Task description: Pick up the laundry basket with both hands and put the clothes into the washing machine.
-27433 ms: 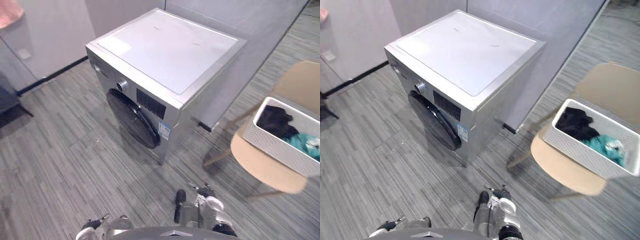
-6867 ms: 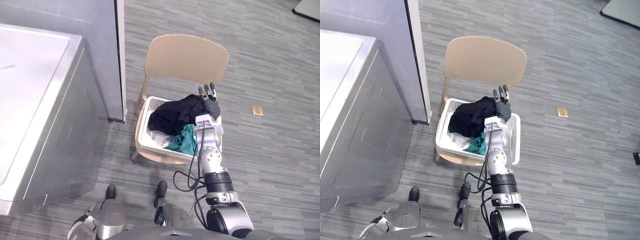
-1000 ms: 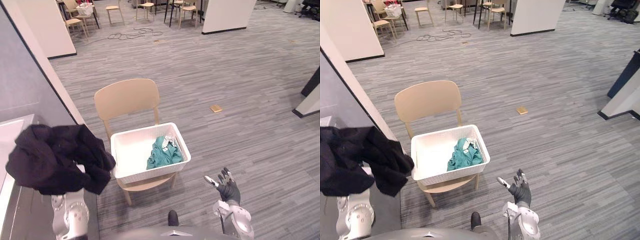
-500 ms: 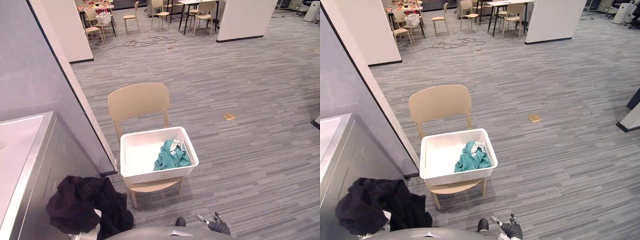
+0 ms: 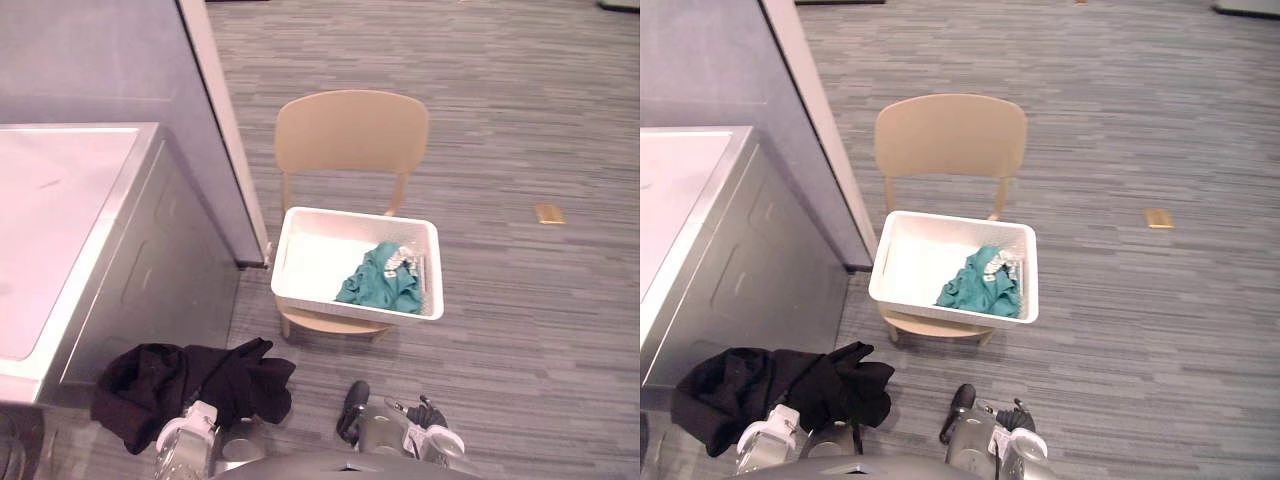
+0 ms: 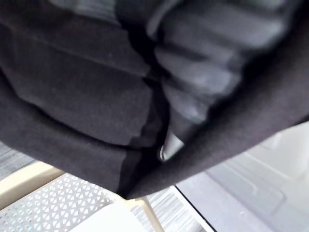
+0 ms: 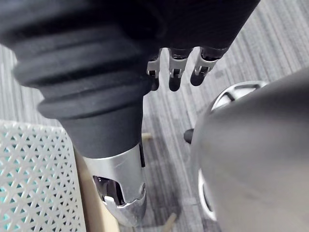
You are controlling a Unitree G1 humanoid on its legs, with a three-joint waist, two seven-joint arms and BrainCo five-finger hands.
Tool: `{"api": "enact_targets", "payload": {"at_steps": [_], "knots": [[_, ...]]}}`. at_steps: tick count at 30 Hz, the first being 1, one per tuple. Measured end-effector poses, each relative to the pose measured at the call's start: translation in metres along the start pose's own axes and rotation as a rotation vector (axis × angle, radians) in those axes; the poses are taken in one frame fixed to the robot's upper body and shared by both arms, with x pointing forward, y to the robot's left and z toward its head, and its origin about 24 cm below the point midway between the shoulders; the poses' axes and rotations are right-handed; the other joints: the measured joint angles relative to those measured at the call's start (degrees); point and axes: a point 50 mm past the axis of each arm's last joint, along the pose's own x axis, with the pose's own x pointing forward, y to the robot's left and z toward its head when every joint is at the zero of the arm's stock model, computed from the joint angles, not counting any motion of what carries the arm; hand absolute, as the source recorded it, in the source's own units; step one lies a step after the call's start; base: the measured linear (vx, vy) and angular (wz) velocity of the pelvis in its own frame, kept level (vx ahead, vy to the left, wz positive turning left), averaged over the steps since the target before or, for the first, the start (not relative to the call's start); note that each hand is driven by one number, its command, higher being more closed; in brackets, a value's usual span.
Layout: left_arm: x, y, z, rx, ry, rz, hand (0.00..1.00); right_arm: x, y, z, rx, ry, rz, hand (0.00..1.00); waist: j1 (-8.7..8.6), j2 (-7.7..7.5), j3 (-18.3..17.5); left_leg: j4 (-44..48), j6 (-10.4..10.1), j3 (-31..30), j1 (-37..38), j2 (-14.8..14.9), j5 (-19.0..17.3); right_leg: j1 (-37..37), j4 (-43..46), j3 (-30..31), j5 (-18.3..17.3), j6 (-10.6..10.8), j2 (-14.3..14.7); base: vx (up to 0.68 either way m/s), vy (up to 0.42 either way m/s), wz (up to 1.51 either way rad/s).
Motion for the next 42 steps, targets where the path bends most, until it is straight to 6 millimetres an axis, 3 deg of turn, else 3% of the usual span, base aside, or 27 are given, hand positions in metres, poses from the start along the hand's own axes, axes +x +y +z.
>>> {"api": "enact_targets", "payload": {"at_steps": [2,4,5,6,7,8,11,13,15,18,19,22,23,24,27,29,30,31,32,33,35,37,40,42], "knots": [[0.001,-0.009,0.002,0.022,-0.008,-0.043,1.00,0.000,-0.001,0.000,0.006,0.001,-0.007,0.00,-0.40,0.81,-0.4,6.9,-1.3,-0.2,2.8,1.4,0.3,1.2,-0.1,-1.4,0.2,0.4,-0.4,0.05,0.072,0.46],[0.002,-0.018,0.010,0.052,-0.038,-0.081,1.00,0.000,-0.004,-0.002,0.028,0.008,-0.020,0.00,-1.40,1.40,-0.9,4.8,-3.3,-0.9,7.4,3.3,1.7,2.2,-0.3,-3.6,1.0,1.3,-1.2,0.01,0.164,0.64],[0.004,-0.022,0.012,0.053,-0.047,-0.096,1.00,0.000,-0.007,-0.004,0.053,0.017,-0.036,0.00,-1.68,1.49,-1.2,-1.1,-3.8,-1.4,10.4,3.8,3.1,2.4,-0.3,-4.7,1.9,2.2,-2.1,-0.07,0.240,0.67],[0.005,-0.023,0.011,0.044,-0.050,-0.092,1.00,0.000,-0.009,-0.009,0.079,0.041,-0.052,0.00,-1.97,0.94,-2.3,-7.3,-5.2,-1.2,12.4,1.2,0.9,2.2,-1.7,-4.8,3.4,2.8,-2.5,-0.09,0.239,0.61],[0.004,-0.020,0.014,0.043,-0.059,-0.081,1.00,0.000,-0.005,-0.014,0.083,0.063,-0.047,0.00,-2.14,0.28,-2.9,-9.1,-5.4,-1.6,12.5,0.4,0.7,2.1,-2.6,-4.6,3.8,2.6,-2.7,-0.06,0.157,0.63],[0.003,-0.017,0.019,0.042,-0.086,-0.065,1.00,-0.002,-0.001,-0.026,0.096,0.109,-0.040,0.00,-2.65,-1.57,-4.0,-13.1,-6.6,-3.0,12.9,-1.1,-0.2,1.9,-3.5,-3.1,3.6,2.8,-2.8,-0.04,0.171,0.67],[0.002,-0.013,0.015,0.049,-0.076,-0.041,1.00,0.001,0.001,-0.033,0.119,0.159,-0.055,0.00,-2.97,-1.58,-4.4,-18.9,-12.4,-5.9,14.7,-0.4,-5.6,2.5,-3.9,-5.7,6.2,4.2,-2.4,-0.06,0.193,0.49],[0.003,-0.011,0.012,0.049,-0.059,-0.027,1.00,0.000,0.001,-0.033,0.134,0.162,-0.066,0.00,-3.25,-2.00,-4.4,-21.2,-13.9,-6.2,15.6,-0.8,-7.1,3.4,-3.4,-6.5,7.1,4.7,-3.8,-0.12,0.188,0.57],[0.002,-0.009,0.010,0.059,-0.050,-0.023,1.00,0.000,-0.001,-0.034,0.154,0.165,-0.075,0.00,-3.07,-1.75,-4.1,-23.4,-14.2,-5.6,17.8,-2.0,-8.1,4.8,-2.6,-6.3,7.4,5.2,-5.5,-0.14,0.191,0.46],[0.001,-0.008,0.010,0.080,-0.052,-0.017,1.00,0.001,-0.001,-0.033,0.167,0.164,-0.079,0.00,-2.06,-2.62,-4.0,-24.4,-12.3,-4.2,18.7,-4.6,-9.5,5.4,-2.9,-5.8,9.9,5.2,-8.2,-0.22,0.141,0.15],[0.001,-0.006,0.011,0.087,-0.057,-0.008,1.00,0.000,-0.001,-0.034,0.167,0.167,-0.085,0.00,-1.39,-3.16,-3.4,-24.3,-12.2,-3.2,19.3,-5.0,-9.6,5.9,-3.8,-5.1,11.2,4.7,-8.5,-0.29,0.068,-0.03],[-0.005,0.003,0.007,0.111,-0.043,0.026,1.00,-0.002,-0.003,-0.037,0.169,0.170,-0.090,0.00,-1.30,-3.31,-3.1,-23.6,-10.6,-3.0,19.8,-4.0,-10.8,7.3,-5.5,-2.9,16.5,6.2,-7.1,-0.21,0.015,0.00],[-0.006,0.003,0.005,0.106,-0.041,0.028,1.00,-0.001,-0.006,-0.029,0.171,0.140,-0.095,0.00,-0.89,-1.34,-2.7,-23.7,-10.4,-2.3,19.7,-1.7,-10.4,6.2,-1.7,1.3,15.5,6.8,-4.9,-0.16,-0.023,0.08],[-0.006,0.003,0.007,0.121,-0.044,0.025,1.00,-0.003,-0.004,-0.030,0.182,0.128,-0.090,0.00,-1.44,-1.90,-2.5,-23.9,-11.5,-3.3,19.9,-0.5,-9.1,3.4,13.4,6.0,5.4,8.2,-3.7,-0.14,-0.072,0.15],[-0.003,-0.001,0.006,0.160,-0.022,0.006,1.00,-0.008,0.003,-0.038,0.192,0.144,-0.070,0.00,-1.22,-4.92,-2.9,-24.0,-13.1,-5.4,19.1,0.5,-8.6,2.4,27.4,14.1,-7.2,9.9,1.2,-0.07,-0.211,0.29],[-0.003,-0.006,-0.004,0.161,0.013,-0.007,1.00,-0.009,0.001,-0.040,0.236,0.149,-0.075,0.00,-1.23,-4.75,-3.7,-24.4,-13.1,-7.2,17.8,1.3,-8.5,2.6,25.7,14.7,-9.2,12.2,3.1,-0.03,-0.203,0.23],[-0.003,-0.010,-0.008,0.168,0.028,-0.024,1.00,-0.010,-0.002,-0.039,0.268,0.137,-0.084,0.00,-0.77,-3.73,-5.0,-24.9,-12.2,-8.1,16.1,1.8,-7.7,2.8,22.8,16.2,-11.5,12.0,5.1,-0.02,-0.183,0.09],[-0.003,-0.011,-0.008,0.168,0.031,-0.029,1.00,-0.011,-0.003,-0.039,0.289,0.135,-0.086,0.00,-0.65,-4.18,-5.6,-25.3,-12.0,-8.1,15.4,1.6,-7.2,3.1,20.6,17.0,-13.3,11.5,5.5,0.00,-0.199,-0.02],[-0.001,-0.012,-0.009,0.170,0.036,-0.031,1.00,-0.011,-0.003,-0.041,0.323,0.140,-0.086,0.00,-0.36,-4.55,-6.0,-25.2,-12.0,-8.2,14.2,1.2,-6.1,5.0,14.7,17.6,-16.9,7.9,6.2,-0.02,-0.179,0.05],[0.001,-0.011,-0.015,0.177,0.070,-0.028,1.00,-0.010,-0.003,-0.038,0.347,0.136,-0.089,0.00,-0.40,-3.42,-6.3,-25.9,-10.3,-8.4,14.0,1.6,-4.4,6.2,12.4,16.9,-15.4,7.5,6.9,-0.02,-0.163,0.16],[0.000,-0.008,-0.019,0.178,0.095,-0.015,1.00,-0.013,-0.010,-0.047,0.362,0.159,-0.120,0.00,-0.64,-2.99,-8.0,-27.8,-7.0,-7.4,13.9,1.2,-1.5,8.3,7.5,15.5,-13.2,7.1,7.1,0.01,-0.083,0.29],[0.000,-0.007,-0.019,0.174,0.093,-0.011,1.00,-0.012,-0.010,-0.044,0.362,0.154,-0.122,0.00,-0.29,-2.07,-8.8,-29.5,-6.9,-5.7,14.3,1.2,0.0,9.4,3.8,15.7,-10.8,7.0,7.6,0.01,0.006,0.00],[0.003,-0.011,-0.017,0.176,0.087,-0.021,1.00,-0.009,-0.002,-0.038,0.353,0.142,-0.094,0.00,0.14,-1.85,-9.1,-30.3,-7.4,-4.7,14.1,-0.2,0.4,9.9,1.2,15.9,-8.4,7.6,6.7,-0.02,0.108,-0.01],[0.005,-0.013,-0.016,0.178,0.082,-0.032,1.00,-0.008,0.003,-0.038,0.334,0.148,-0.075,0.00,0.11,-2.90,-7.0,-23.3,-9.1,-5.2,11.0,-1.2,-0.9,10.5,2.3,15.6,-10.4,8.5,4.8,-0.09,0.150,0.50]]}}
